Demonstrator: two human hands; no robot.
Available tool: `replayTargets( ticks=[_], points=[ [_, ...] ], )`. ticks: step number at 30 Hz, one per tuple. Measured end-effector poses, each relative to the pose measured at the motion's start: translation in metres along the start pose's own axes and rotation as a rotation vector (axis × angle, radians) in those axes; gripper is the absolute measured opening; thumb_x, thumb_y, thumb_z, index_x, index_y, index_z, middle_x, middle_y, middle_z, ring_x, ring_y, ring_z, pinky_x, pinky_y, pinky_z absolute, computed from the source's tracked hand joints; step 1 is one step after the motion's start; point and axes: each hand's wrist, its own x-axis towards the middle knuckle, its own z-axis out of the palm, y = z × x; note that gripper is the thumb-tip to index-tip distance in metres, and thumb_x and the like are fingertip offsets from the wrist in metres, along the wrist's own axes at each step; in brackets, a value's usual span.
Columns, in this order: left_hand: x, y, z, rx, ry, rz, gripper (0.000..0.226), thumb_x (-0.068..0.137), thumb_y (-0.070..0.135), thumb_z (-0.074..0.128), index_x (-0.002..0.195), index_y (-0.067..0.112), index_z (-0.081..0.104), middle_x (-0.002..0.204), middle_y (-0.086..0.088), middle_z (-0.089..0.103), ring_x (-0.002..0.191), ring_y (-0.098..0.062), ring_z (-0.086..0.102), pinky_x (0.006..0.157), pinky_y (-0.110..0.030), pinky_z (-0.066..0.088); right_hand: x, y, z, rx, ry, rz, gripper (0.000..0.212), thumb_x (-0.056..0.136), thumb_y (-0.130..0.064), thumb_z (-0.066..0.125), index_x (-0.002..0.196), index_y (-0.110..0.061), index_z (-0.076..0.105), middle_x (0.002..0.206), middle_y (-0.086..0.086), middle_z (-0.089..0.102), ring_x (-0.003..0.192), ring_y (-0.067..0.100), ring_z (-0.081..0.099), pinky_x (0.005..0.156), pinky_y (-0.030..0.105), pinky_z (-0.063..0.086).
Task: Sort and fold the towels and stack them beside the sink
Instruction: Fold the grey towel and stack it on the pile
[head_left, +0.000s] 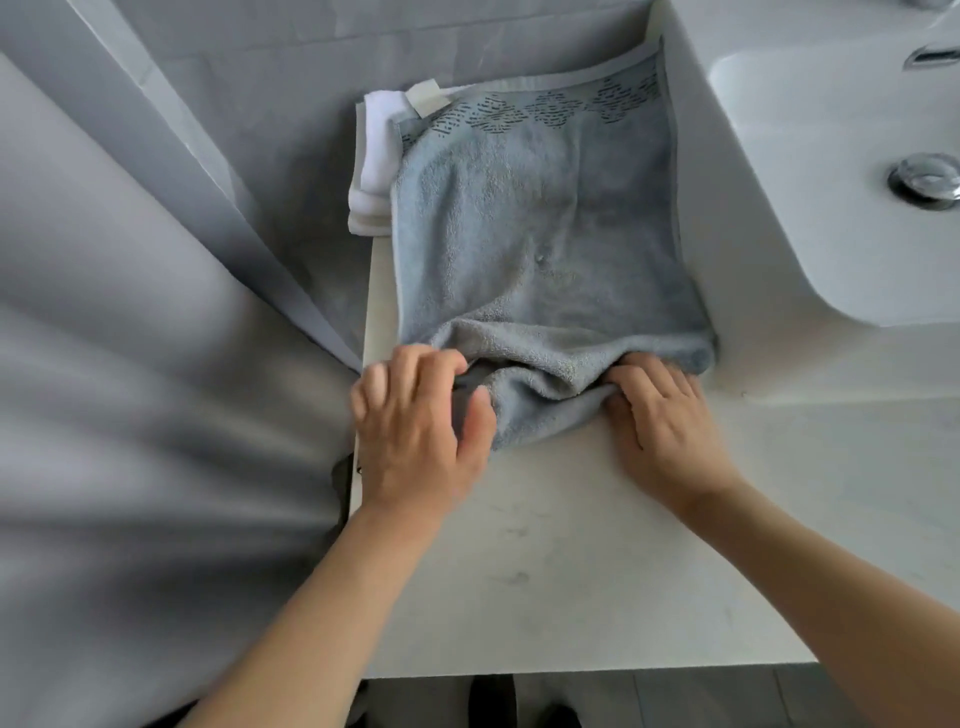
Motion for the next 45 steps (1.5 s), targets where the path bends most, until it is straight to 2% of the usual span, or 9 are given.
replayTargets(
  ticks=[5,14,19,23,26,30,35,39,45],
  points=[
    [-0.034,-0.011,0.008,0.077,-0.273,0.001,0.052,0.078,0.036,0.058,0.126,0.017,0.060,0.128,-0.006,0.055,0.113,-0.033,0.051,0.100,-0.048,0.040,0.002,0.000,-0.010,0.247,0.116,0.252,0.026,0.087,-0.007,0.038,0.103,-0.004,0.059,0.091,0.015,0.063,0.084,0.026,0.053,0.071,0.028,0.035],
    [0.026,0.015,-0.060,-0.257,-0.180,0.108,0.019,0.094,0.017,0.050,0.107,0.011,0.063,0.086,-0.001,0.065,0.080,-0.026,0.058,0.068,-0.034,0.039,0.041,-0.024,-0.062,0.385,0.167,0.581,0.023,0.071,-0.016,0.032,0.073,-0.015,0.055,0.068,0.002,0.051,0.074,0.028,0.047,0.064,0.035,0.038],
    [0.035,0.021,-0.075,-0.443,-0.525,-0.188,0.021,0.098,0.040,0.051,0.087,0.026,0.061,0.060,0.014,0.053,0.056,-0.005,0.048,0.057,-0.026,0.039,0.008,-0.021,-0.068,-0.080,0.204,0.224,0.026,0.078,-0.003,0.048,0.102,-0.006,0.057,0.098,0.015,0.056,0.089,0.035,0.047,0.083,0.038,0.035],
    [0.015,0.011,-0.051,-0.210,-0.849,-0.273,0.027,0.099,0.046,0.046,0.106,0.022,0.054,0.094,0.004,0.058,0.075,-0.014,0.052,0.064,-0.032,0.039,-0.048,-0.035,-0.049,-0.112,-0.039,-0.064,0.016,0.079,-0.014,0.050,0.092,-0.010,0.058,0.086,0.008,0.057,0.079,0.033,0.055,0.071,0.041,0.045],
    [-0.010,0.007,-0.050,-0.210,-1.202,-0.140,0.066,0.091,0.058,0.057,0.144,0.027,0.032,0.139,0.003,0.038,0.126,-0.016,0.041,0.100,-0.033,0.040,-0.066,-0.044,-0.032,-0.185,-0.246,-0.022,0.033,0.077,-0.032,0.046,0.104,-0.016,0.059,0.100,0.003,0.056,0.093,0.029,0.055,0.079,0.038,0.043],
    [-0.023,0.000,-0.056,-0.195,-1.372,-0.070,0.059,0.091,0.065,0.052,0.143,0.039,0.042,0.137,0.010,0.030,0.139,-0.013,0.018,0.120,-0.037,0.014,-0.063,-0.043,-0.023,-0.083,-0.190,0.094,0.052,0.082,-0.042,0.045,0.126,-0.015,0.048,0.123,0.006,0.053,0.114,0.030,0.049,0.097,0.040,0.036],
    [-0.026,-0.010,-0.045,-0.419,-0.865,-0.301,0.062,0.086,0.069,0.047,0.086,0.010,0.066,0.098,0.004,0.057,0.090,-0.011,0.056,0.079,-0.027,0.040,-0.056,-0.049,-0.011,-0.021,-0.076,0.550,0.078,0.087,-0.065,0.049,0.141,-0.010,0.036,0.145,0.008,0.038,0.142,0.025,0.024,0.119,0.048,0.004],
    [-0.031,-0.020,-0.030,-0.167,-0.580,-0.240,0.036,0.090,0.053,0.061,0.106,0.020,0.056,0.111,0.004,0.050,0.103,-0.016,0.051,0.091,-0.033,0.043,-0.031,-0.054,-0.009,0.145,-0.143,0.818,0.086,0.087,-0.066,0.049,0.149,-0.011,0.026,0.159,0.003,0.018,0.150,0.017,-0.004,0.120,0.040,-0.013],
    [-0.027,-0.014,-0.025,-0.235,-0.634,-0.184,0.029,0.094,0.027,0.055,0.074,0.005,0.053,0.090,-0.006,0.056,0.080,-0.016,0.052,0.069,-0.031,0.043,-0.005,-0.070,-0.010,1.128,0.034,0.765,0.044,0.086,-0.025,0.070,0.118,-0.033,0.040,0.119,-0.005,0.062,0.117,0.016,0.055,0.106,0.041,0.044]
  ],
)
